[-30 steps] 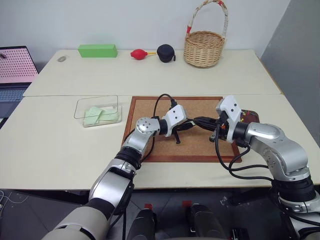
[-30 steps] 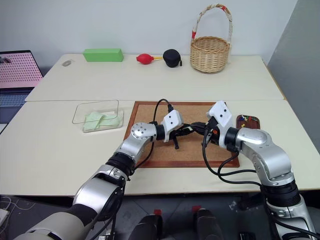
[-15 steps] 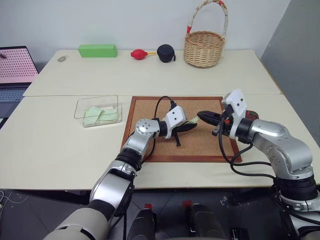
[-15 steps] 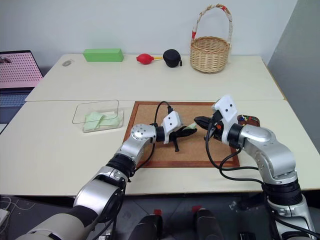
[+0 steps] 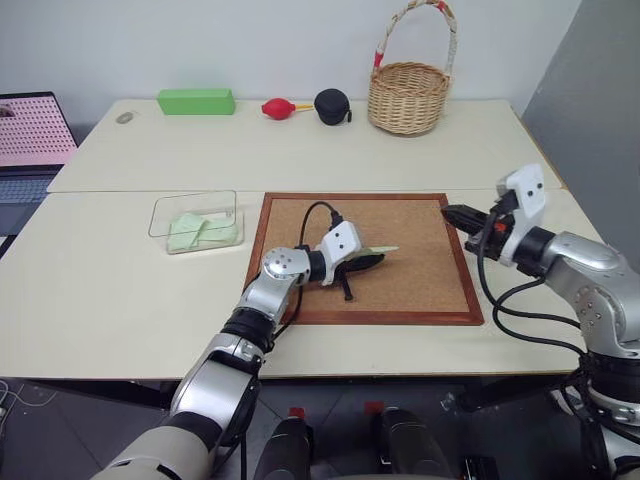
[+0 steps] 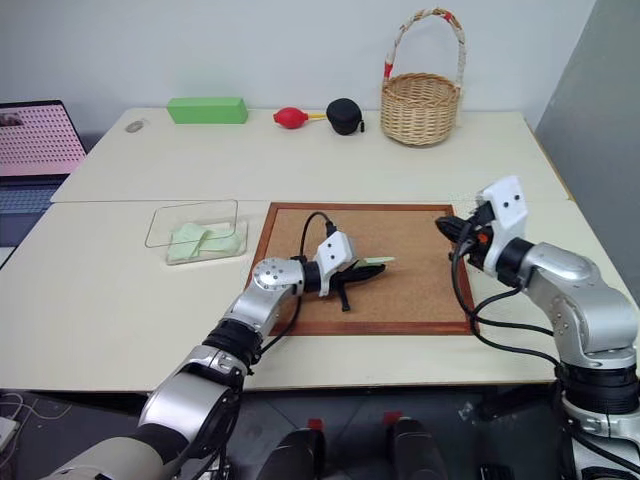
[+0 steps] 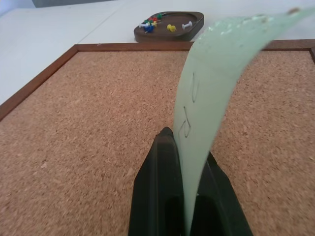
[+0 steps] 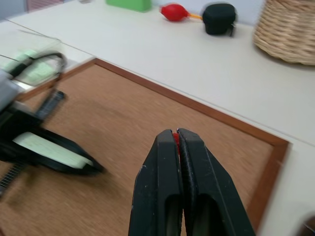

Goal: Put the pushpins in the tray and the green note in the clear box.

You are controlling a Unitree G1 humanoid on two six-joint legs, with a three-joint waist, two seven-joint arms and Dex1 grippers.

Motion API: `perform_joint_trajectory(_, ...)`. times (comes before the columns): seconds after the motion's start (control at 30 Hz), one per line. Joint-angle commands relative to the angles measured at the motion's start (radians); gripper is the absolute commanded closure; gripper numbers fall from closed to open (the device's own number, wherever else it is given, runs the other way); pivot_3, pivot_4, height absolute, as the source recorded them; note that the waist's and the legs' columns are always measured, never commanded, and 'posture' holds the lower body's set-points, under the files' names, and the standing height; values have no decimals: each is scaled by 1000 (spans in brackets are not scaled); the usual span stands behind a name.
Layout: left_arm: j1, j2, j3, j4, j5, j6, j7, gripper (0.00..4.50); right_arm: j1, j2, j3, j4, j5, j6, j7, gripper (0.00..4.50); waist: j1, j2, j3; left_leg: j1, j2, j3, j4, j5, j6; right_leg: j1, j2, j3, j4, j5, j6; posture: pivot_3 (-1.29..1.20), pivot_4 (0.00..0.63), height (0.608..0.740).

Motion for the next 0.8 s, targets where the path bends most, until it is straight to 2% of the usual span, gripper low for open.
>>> perform_joint_trajectory(0.03, 31, 29, 19, -133, -27, 45, -3, 4472, 17, -55, 18, 122, -132, -124, -32, 4500, -1, 0, 0, 0, 0, 0, 0, 0, 0, 0, 0, 0, 0, 0, 0, 0, 150, 740)
perform_joint_trajectory(0.13, 57, 46, 12, -200, -31, 77, 6, 4472, -13, -56, 62, 272, -222, -207, -66, 4500, -5, 0, 0, 1, 0, 1, 0, 0, 0, 0, 0, 1, 1, 0, 0, 0, 150, 740)
perform_joint_trajectory(0.33, 77, 58, 5, -251, -21, 102, 27, 4472, -112, -26, 113, 498, -303, -320, -78, 4500, -10, 0, 0, 2, 1, 2, 0, 0, 0, 0, 1, 2, 2, 0, 0, 0, 150, 740)
perform_joint_trajectory(0.5, 85, 62, 3, -272, -20, 113, 42, 4500, -167, -10, 117, 605, -325, -361, -70, 3477, -7, 0, 0, 1, 0, 1, 0, 0, 0, 0, 1, 2, 1, 0, 0, 0, 150, 740)
perform_joint_trajectory(0.73, 90, 67, 1, -278, -21, 117, 49, 4500, -187, 0, 98, 605, -316, -364, -61, 2170, -5, 0, 0, 1, 0, 2, 0, 0, 0, 0, 1, 2, 1, 0, 0, 0, 150, 740)
perform_joint_trajectory(0.8, 87, 67, 2, -273, -21, 116, 50, 4500, -186, -1, 90, 597, -310, -359, -60, 2170, -5, 0, 0, 2, 0, 2, 0, 0, 0, 0, 1, 2, 1, 0, 0, 0, 150, 740)
